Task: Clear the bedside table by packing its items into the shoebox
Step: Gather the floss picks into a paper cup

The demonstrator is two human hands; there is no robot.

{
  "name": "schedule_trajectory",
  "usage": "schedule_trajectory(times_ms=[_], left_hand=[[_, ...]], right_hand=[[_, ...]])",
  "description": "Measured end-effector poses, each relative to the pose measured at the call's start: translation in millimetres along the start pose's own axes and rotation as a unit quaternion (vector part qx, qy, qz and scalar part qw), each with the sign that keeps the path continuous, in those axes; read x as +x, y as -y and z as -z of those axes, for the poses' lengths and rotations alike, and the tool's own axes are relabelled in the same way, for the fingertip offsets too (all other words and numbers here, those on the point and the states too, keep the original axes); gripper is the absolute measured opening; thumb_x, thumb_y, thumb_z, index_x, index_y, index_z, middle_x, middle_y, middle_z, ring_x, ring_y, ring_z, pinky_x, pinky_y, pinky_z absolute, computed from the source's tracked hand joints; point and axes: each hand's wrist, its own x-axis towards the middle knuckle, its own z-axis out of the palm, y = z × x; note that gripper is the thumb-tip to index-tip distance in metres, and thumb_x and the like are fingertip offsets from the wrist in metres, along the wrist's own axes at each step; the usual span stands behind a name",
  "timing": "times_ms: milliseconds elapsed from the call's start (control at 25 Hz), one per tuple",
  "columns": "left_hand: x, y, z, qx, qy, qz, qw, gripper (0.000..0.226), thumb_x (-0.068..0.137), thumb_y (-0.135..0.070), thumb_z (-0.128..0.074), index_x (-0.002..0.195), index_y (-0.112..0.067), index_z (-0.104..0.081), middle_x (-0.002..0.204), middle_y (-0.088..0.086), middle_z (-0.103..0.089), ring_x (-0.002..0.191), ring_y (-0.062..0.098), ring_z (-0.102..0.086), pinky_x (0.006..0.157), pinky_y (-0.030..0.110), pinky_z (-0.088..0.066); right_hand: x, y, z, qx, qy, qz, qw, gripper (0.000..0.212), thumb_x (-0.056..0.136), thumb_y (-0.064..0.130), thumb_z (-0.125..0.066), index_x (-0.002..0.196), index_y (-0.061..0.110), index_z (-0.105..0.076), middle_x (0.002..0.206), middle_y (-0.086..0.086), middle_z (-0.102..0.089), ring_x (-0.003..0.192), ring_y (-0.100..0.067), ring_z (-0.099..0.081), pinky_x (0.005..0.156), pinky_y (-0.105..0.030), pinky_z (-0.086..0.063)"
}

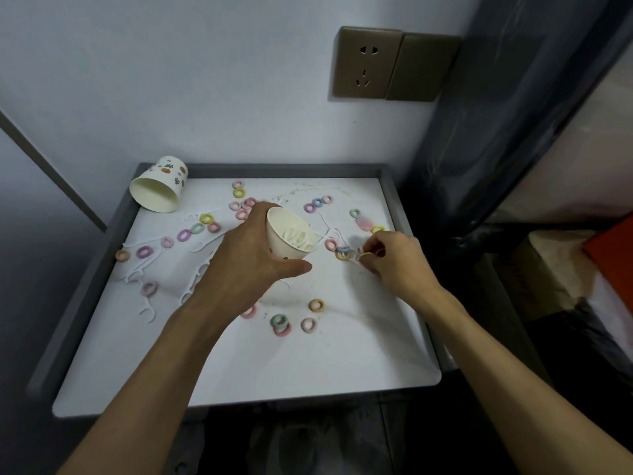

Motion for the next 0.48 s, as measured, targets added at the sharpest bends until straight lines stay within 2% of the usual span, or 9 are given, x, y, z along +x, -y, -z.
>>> schedule_trajectory(times_ms=[80, 160, 240, 360, 440, 480], left_hand=[[0.1, -0.2, 0.1, -0.002, -0.001, 0.000, 1.000, 0.075, 0.061, -0.038, -0.091, 0.116, -0.039, -0.040, 0.108, -0.016, -0.057, 0.097, 0.009, -0.054, 0.065, 0.011, -0.039], [0.4, -0.2, 0.4, -0.003, -0.003, 0.002, 1.000, 0.075, 0.062, -0.037, -0.091, 0.116, -0.039, -0.039, 0.108, -0.015, -0.057, 0.097, 0.009, -0.054, 0.064, 0.010, -0.038], [0.5, -0.5, 0.5, 0.003, -0.003, 0.004, 1.000, 0.075, 0.062, -0.037, -0.091, 0.116, -0.039, -0.039, 0.108, -0.016, -0.056, 0.096, 0.008, -0.053, 0.064, 0.009, -0.038], [0.7, -0.6, 0.7, 0.009, 0.003, 0.007, 1.000, 0.077, 0.062, -0.037, -0.091, 0.120, -0.036, -0.041, 0.110, -0.015, -0.056, 0.098, 0.009, -0.053, 0.063, 0.009, -0.037], [0.6, -0.8, 1.8, 0.015, 0.003, 0.008, 1.000, 0.081, 0.062, -0.037, -0.091, 0.127, -0.032, -0.042, 0.114, -0.014, -0.055, 0.100, 0.010, -0.052, 0.062, 0.009, -0.037], [0.5, -0.8, 2.5, 0.015, 0.002, 0.007, 1.000, 0.081, 0.062, -0.037, -0.091, 0.128, -0.031, -0.043, 0.114, -0.013, -0.055, 0.101, 0.010, -0.053, 0.062, 0.009, -0.037]], right_hand=[[4.1, 0.0, 2.2, 0.041, -0.038, -0.022, 0.998, 0.011, 0.080, 0.009, -0.071, 0.078, 0.018, -0.067, 0.071, 0.007, -0.062, 0.063, -0.005, -0.058, 0.054, -0.015, -0.046], [9.2, 0.3, 2.2, 0.053, -0.067, -0.024, 0.996, 0.008, 0.081, 0.007, -0.070, 0.082, 0.015, -0.069, 0.073, 0.007, -0.063, 0.064, -0.004, -0.059, 0.055, -0.010, -0.046], [11.0, 0.4, -0.2, 0.027, -0.070, -0.001, 0.997, 0.014, 0.084, 0.004, -0.068, 0.096, 0.009, -0.070, 0.088, -0.002, -0.066, 0.070, -0.008, -0.059, 0.062, -0.009, -0.048], [9.5, 0.3, -0.1, -0.054, -0.090, 0.062, 0.993, 0.031, 0.081, -0.001, -0.068, 0.111, 0.006, -0.068, 0.108, -0.005, -0.061, 0.086, -0.009, -0.053, 0.070, -0.002, -0.037], [9.0, 2.4, 4.5, -0.104, -0.088, 0.097, 0.986, 0.033, 0.077, 0.004, -0.073, 0.110, 0.008, -0.070, 0.110, -0.006, -0.060, 0.097, -0.018, -0.053, 0.076, -0.014, -0.037], [7.8, 4.2, 5.1, -0.111, -0.070, 0.106, 0.986, 0.030, 0.076, 0.008, -0.075, 0.106, 0.009, -0.072, 0.107, -0.007, -0.061, 0.097, -0.021, -0.055, 0.076, -0.020, -0.040]])
